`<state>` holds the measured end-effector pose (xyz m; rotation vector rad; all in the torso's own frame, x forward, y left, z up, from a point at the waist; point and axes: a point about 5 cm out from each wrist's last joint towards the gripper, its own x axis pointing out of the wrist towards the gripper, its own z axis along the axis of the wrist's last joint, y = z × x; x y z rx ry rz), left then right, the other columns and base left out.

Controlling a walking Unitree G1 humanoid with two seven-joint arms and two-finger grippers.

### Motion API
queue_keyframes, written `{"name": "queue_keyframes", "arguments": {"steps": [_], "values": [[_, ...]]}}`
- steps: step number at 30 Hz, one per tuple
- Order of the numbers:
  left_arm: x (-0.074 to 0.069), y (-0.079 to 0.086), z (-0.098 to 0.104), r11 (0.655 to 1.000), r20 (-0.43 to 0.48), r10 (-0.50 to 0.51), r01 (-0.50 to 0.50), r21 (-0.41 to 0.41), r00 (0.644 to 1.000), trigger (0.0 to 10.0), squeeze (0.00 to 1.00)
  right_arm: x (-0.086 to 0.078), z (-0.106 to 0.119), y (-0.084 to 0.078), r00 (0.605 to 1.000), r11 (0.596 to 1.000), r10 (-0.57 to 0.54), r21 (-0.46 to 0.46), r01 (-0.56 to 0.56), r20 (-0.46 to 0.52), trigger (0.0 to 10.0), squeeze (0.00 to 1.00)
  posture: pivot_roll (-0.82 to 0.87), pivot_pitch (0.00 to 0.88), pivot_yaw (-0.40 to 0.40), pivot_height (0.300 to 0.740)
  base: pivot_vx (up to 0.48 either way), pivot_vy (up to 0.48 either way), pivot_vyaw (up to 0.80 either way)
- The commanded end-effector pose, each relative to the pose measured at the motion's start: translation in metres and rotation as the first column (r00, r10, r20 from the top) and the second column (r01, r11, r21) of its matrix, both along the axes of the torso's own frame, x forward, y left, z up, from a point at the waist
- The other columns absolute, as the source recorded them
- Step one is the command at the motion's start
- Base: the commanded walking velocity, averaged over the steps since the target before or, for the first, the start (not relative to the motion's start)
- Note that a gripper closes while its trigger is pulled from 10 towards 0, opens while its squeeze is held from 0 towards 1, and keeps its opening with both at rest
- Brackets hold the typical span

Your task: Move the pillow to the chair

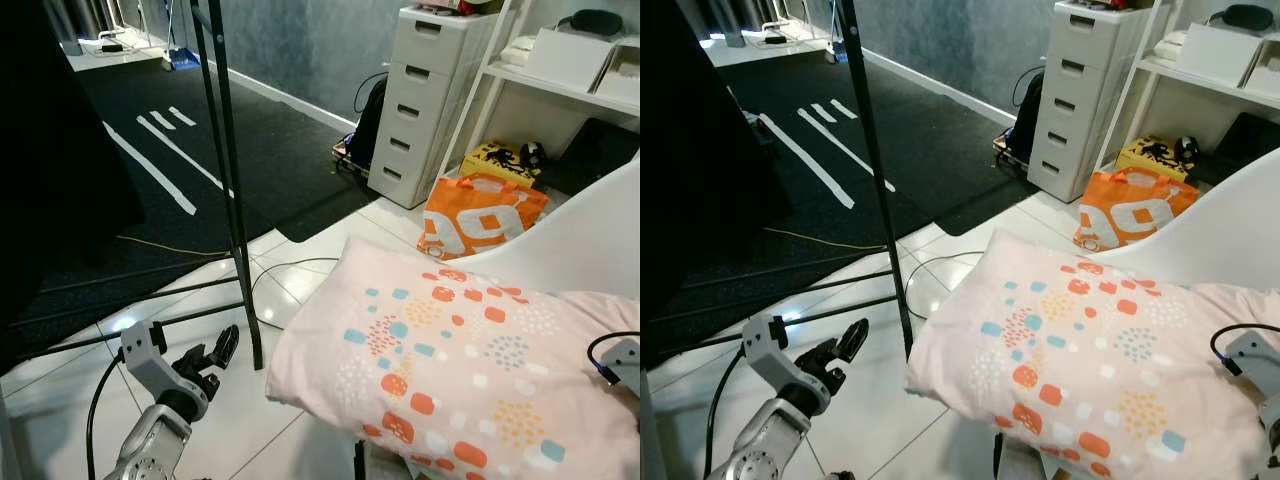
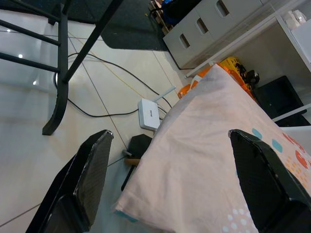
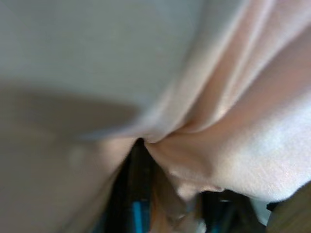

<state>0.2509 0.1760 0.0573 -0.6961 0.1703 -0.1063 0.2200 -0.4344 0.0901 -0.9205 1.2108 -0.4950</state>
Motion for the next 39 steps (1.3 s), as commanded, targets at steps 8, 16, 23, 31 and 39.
{"name": "queue_keyframes", "arguments": {"steps": [8,16,23,31,39], "values": [[-0.001,-0.001,0.001,1.0,0.01,-0.014,0.014,-0.009,1.0,10.0,0.0,-0.005,0.027,-0.02,0.997,0.99,-0.06,-0.123,0.067,0.057,10.0,1.0,-0.25,0.056,-0.025,0.551,0.0,0.0,0.0],[0.0,-0.007,0.004,0.998,0.036,-0.053,0.054,-0.034,0.998,10.0,0.0,0.041,0.077,-0.012,0.948,0.986,0.058,-0.166,-0.006,0.312,10.0,1.0,-0.25,0.054,-0.024,0.551,0.0,0.0,0.0],[0.0,-0.008,0.006,0.997,0.042,-0.06,0.061,-0.037,0.997,10.0,0.0,0.084,0.1,0.018,0.806,0.988,0.135,-0.012,-0.157,0.576,10.0,1.0,-0.25,0.056,-0.022,0.551,0.0,0.0,0.0],[0.002,0.001,0.005,1.0,0.03,-0.014,0.014,-0.003,0.999,10.0,0.0,0.128,0.097,0.086,0.58,0.742,-0.046,0.416,-0.525,0.813,10.0,0.0,-0.25,0.054,-0.024,0.561,0.0,0.0,0.0],[-0.001,0.005,0.006,1.0,0.033,-0.009,0.009,-0.002,0.999,10.0,0.0,0.122,0.077,0.082,0.676,0.826,0.021,0.368,-0.427,0.736,10.0,0.0,-0.24,0.056,-0.023,0.581,0.0,0.0,0.0]]}}
